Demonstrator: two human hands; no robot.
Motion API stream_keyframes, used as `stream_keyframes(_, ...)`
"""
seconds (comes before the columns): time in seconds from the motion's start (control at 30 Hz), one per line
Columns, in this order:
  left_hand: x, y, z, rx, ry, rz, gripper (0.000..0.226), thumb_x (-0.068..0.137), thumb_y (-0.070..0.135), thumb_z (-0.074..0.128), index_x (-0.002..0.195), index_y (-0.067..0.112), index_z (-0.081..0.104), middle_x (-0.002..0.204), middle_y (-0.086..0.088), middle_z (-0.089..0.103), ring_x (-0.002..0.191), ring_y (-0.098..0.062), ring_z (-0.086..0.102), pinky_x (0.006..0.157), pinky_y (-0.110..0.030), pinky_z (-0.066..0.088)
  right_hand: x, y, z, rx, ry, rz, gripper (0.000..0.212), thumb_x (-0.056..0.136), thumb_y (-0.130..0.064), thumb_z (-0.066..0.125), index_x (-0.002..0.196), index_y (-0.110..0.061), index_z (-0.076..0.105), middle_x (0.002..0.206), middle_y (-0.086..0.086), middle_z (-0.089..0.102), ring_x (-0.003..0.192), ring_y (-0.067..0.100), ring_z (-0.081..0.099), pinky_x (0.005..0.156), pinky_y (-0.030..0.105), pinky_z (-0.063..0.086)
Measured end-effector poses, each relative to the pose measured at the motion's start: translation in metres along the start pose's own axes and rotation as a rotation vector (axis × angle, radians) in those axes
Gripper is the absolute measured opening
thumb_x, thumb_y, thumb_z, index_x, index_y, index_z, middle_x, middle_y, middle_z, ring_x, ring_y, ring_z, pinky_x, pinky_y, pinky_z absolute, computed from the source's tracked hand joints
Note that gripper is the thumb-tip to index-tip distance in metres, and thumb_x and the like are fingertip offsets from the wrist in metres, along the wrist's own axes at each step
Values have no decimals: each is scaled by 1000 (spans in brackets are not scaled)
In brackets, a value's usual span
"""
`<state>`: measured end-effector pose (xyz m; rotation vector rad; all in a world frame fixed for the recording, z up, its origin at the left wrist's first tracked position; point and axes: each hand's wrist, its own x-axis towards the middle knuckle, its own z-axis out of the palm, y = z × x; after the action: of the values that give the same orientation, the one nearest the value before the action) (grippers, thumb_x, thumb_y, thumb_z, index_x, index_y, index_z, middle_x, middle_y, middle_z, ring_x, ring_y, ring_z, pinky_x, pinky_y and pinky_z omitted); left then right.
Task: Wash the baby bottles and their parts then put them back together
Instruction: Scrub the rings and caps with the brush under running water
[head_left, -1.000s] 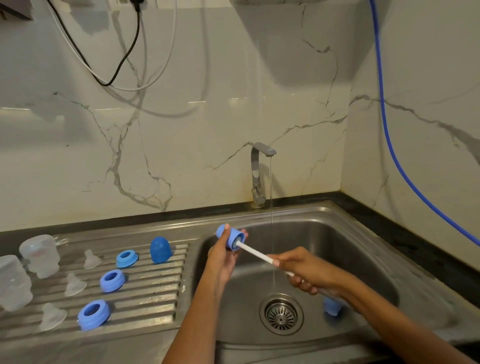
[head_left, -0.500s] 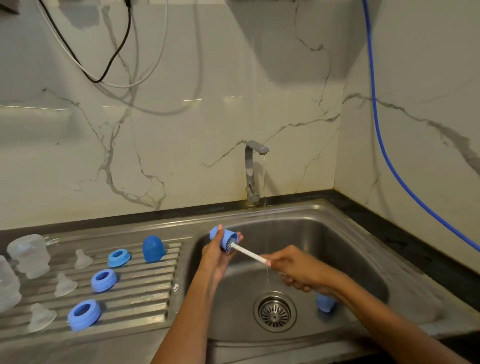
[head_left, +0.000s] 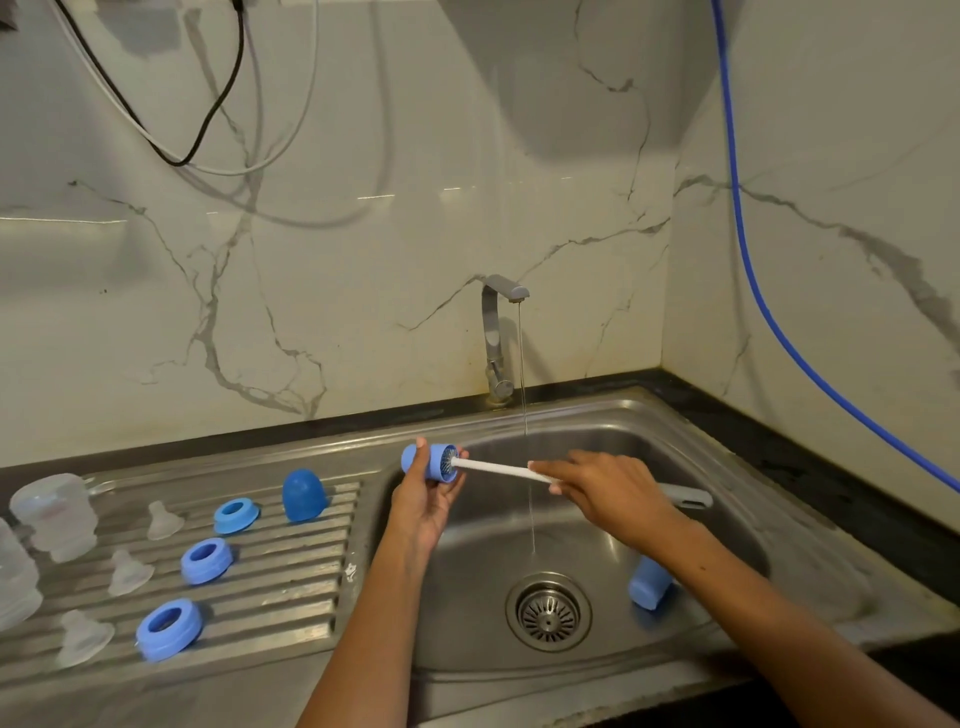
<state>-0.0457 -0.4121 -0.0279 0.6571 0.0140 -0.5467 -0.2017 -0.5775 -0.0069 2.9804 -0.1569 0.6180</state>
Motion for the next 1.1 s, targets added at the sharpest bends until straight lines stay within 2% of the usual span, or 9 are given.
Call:
stream_keyframes(0.07,0,0,0,3,-19,-12,25,94,24,56,107,3,51,105,-25,61,91,-30,64,75,-44,55,0,-4,3,109,-26,-9,41,101,-37,42,142,-37,42,87,-10,61,70,8,52,61,23,37)
stream_keyframes(0.23,-2,5,-4,-45,-60,-54,24,95,24,54,110,6,51,114,-29,58,99,-34,63,73,-45,55,-8,9,2,1187,-425,183,26,95,-36,56,119,-36,65,56,-6,52,42,5,39,38,17,33)
stream_keyframes(0.3,-3,4,-3,-63,-70,-61,27,95,24,53,115,6,49,115,-29,57,102,-35,62,76,-46,55,-7,15,-2,1158,-436,202,32,95,-37,57,125,-33,63,58,-4,52,42,5,39,39,17,33)
stream_keyframes(0.47,0,-2,2,109,-23,-5,26,95,22,54,112,3,49,106,-25,60,93,-31,63,88,-47,53,-7,-12,6,242,-58,84,36,100,-38,44,136,-39,49,81,-7,64,63,11,55,61,26,43)
stream_keyframes(0.53,0,0,1,105,-12,-2,24,96,22,53,109,3,49,105,-25,60,91,-31,64,78,-45,55,-11,-24,9,323,-89,85,37,101,-37,43,137,-36,50,82,0,66,63,12,57,58,25,41)
stream_keyframes(0.7,-7,1,-2,10,-59,-126,35,94,26,54,116,-1,49,104,-31,63,95,-35,64,75,-47,55,-16,8,-11,1280,-553,333,22,96,-33,54,114,-38,66,56,-4,41,42,4,32,38,16,26)
stream_keyframes(0.83,-8,2,-2,67,-61,-139,38,94,28,54,118,-2,50,107,-29,64,96,-34,65,83,-49,55,-13,19,-10,1198,-535,324,24,96,-34,55,118,-35,66,57,-1,49,43,5,36,39,16,30)
stream_keyframes(1.0,2,-5,-5,481,134,57,35,88,19,64,115,-2,55,107,-22,62,95,-30,62,87,-43,52,-10,-10,8,345,-131,75,35,100,-37,45,135,-38,51,79,-10,62,58,4,50,63,26,48)
stream_keyframes(1.1,-2,0,-5,418,91,4,30,91,22,61,110,-1,55,100,-22,64,91,-31,63,86,-43,51,-14,-16,5,728,-274,97,31,99,-33,49,129,-34,59,59,-12,51,46,2,43,49,23,40)
